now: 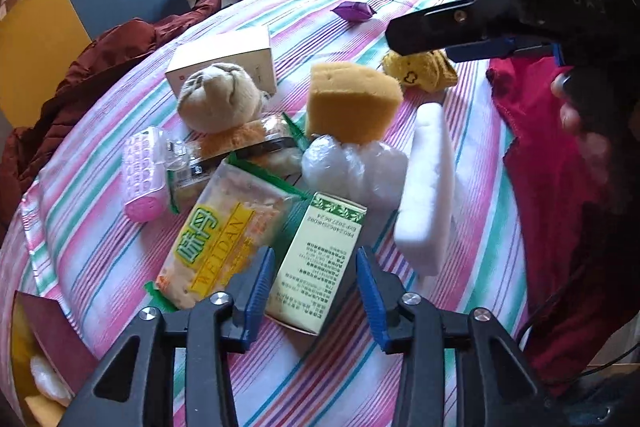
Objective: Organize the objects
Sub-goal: 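Reach the left gripper to the green-white juice box and grasp it, then carry the juice box toward the tray while the right gripper grasps the white eraser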
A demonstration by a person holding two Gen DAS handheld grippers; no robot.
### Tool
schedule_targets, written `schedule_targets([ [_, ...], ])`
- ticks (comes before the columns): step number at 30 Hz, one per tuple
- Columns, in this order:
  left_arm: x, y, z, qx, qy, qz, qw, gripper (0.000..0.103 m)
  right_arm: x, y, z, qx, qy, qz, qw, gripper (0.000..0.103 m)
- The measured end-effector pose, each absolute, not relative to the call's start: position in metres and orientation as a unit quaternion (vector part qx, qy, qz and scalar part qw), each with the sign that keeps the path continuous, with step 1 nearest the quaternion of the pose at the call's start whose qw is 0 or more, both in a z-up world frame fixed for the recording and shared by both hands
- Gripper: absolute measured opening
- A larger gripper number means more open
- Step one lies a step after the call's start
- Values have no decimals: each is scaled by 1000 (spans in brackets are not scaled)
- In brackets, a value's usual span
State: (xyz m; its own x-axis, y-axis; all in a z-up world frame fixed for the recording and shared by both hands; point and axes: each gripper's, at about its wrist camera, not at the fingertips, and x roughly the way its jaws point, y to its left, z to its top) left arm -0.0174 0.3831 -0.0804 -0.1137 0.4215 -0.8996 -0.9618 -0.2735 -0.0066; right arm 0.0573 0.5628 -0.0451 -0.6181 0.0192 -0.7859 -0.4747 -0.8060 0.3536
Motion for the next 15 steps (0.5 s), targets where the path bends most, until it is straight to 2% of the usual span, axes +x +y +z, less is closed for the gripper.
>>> schedule_targets([
  [3,-10,382,-82,-422,312,679,513,31,57,564,-47,-417,278,853,147,103],
  [6,-8,373,-82,-431,284,697,499,30,57,565,-49,-422,285,849,143,103],
  [10,-14,358,-79,-452,234,717,475,30,53,558,-56,-442,304,840,88,103],
  [15,-5,330,-61,-449,203,728,476,30,45,533,-56,-461,272,844,33,103],
])
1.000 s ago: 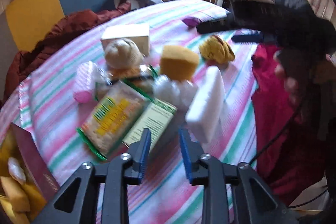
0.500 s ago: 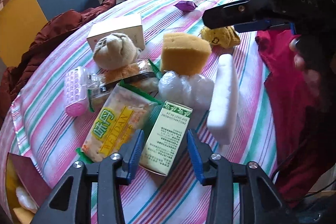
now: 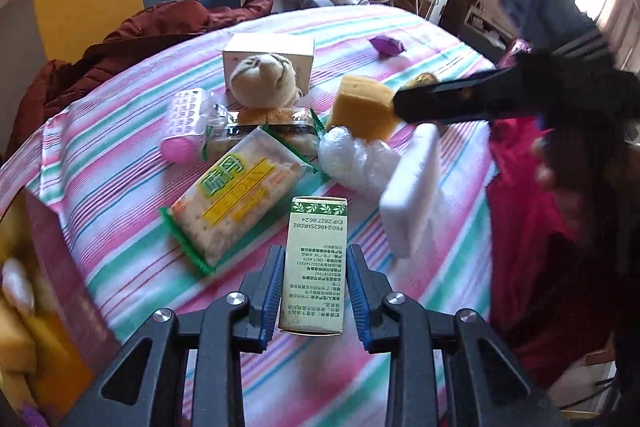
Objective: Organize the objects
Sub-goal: 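Carry the juice box toward the tray while the right gripper grasps the white eraser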
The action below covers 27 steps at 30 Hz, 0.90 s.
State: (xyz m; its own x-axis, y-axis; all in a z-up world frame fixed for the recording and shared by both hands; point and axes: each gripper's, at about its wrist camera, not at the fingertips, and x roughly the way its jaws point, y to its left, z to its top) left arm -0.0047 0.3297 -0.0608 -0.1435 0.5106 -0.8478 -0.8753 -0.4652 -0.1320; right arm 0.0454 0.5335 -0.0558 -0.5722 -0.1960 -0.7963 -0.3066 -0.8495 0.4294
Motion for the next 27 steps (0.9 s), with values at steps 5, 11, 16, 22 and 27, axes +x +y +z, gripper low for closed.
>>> schedule_targets([
  [5,3,304,-44,-438,181,742,475,31,37,533,-72,-496,283,820,24,103],
  [11,7,272,-23,-426,149,758,471,31,56,486,-61,-529,251,808,-72,103],
  [16,3,245,-8,-417,122,775,458,31,82,458,-62,-566,172,805,-48,103],
  [22,-1,207,4,-410,85,798,434,31,70,432,-61,-586,41,809,-40,103],
  [27,-5,172,6,-410,59,819,397,31,36,419,-91,-633,-40,772,-50,102],
])
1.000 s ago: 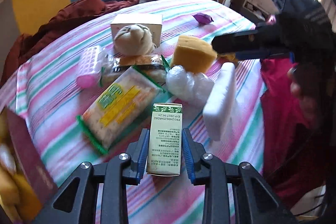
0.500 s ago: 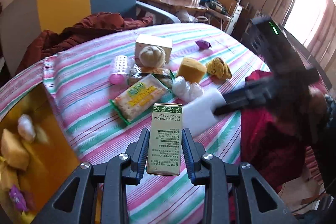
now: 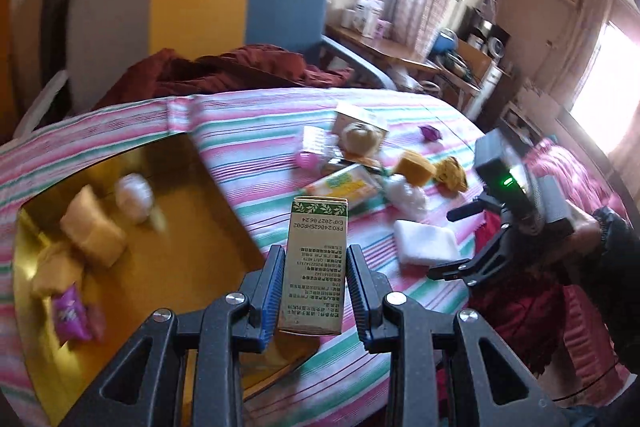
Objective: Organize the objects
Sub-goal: 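Carry the juice box toward the tray while the right gripper grasps the white eraser, then place the juice box and the white eraser into the gold tray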
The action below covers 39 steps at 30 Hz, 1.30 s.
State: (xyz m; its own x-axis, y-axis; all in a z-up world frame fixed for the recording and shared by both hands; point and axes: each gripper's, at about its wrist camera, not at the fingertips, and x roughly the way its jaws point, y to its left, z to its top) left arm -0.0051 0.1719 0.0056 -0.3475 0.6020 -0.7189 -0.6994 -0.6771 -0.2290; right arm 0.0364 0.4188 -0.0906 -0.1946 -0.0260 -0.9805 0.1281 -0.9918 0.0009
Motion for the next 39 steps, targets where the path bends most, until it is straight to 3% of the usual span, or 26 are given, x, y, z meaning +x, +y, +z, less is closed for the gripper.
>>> schedule_targets([
  [3,-9,145,6,-413,42,832,367,31,32,415,-106,647,77,-757,44,74],
  [6,-13,110,5,-416,25,848,327,31,39,415,-97,636,77,-767,48,65],
  [13,-27,35,1,-419,-6,878,232,31,56,391,-54,579,44,-809,94,65],
  [21,-32,-24,-3,-415,-40,894,165,31,17,313,-9,498,-4,-849,177,66],
  [36,-34,-29,-21,-430,-28,888,162,31,-27,218,-29,510,-31,-833,211,66],
  [39,-37,-30,-26,-439,-30,886,148,34,-35,215,-38,523,-49,-826,203,73],
])
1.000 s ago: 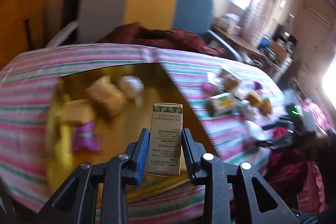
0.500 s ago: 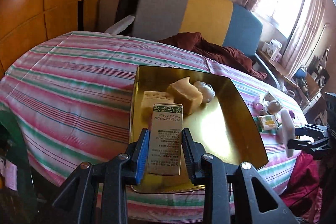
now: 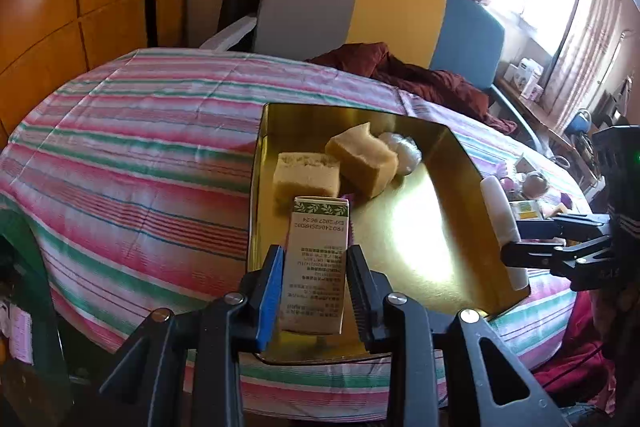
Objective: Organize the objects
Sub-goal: 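Place the juice box and the white eraser into the gold tray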
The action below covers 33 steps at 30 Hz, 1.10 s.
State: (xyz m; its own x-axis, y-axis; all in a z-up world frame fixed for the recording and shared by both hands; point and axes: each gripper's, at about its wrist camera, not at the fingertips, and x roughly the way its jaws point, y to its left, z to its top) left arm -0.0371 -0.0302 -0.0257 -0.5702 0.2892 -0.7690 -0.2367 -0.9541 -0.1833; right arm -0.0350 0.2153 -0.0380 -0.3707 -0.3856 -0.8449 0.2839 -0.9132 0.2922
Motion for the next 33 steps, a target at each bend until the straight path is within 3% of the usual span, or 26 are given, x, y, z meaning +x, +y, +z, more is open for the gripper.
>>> schedule_targets([
  [2,-38,-34,-29,-444,-33,885,138,37,-41,209,-46,532,-71,-814,223,82],
  [3,-38,-36,-29,-446,-35,884,134,40,-42,207,-48,533,-82,-810,229,96],
  [4,-38,-38,-30,-448,-37,884,128,42,-42,206,-50,534,-90,-809,229,102],
  [13,-32,-41,-12,-420,-75,896,124,44,-24,202,-46,515,-57,-832,197,102],
  [33,-8,26,11,-381,14,920,89,44,17,207,4,384,7,-916,115,103],
])
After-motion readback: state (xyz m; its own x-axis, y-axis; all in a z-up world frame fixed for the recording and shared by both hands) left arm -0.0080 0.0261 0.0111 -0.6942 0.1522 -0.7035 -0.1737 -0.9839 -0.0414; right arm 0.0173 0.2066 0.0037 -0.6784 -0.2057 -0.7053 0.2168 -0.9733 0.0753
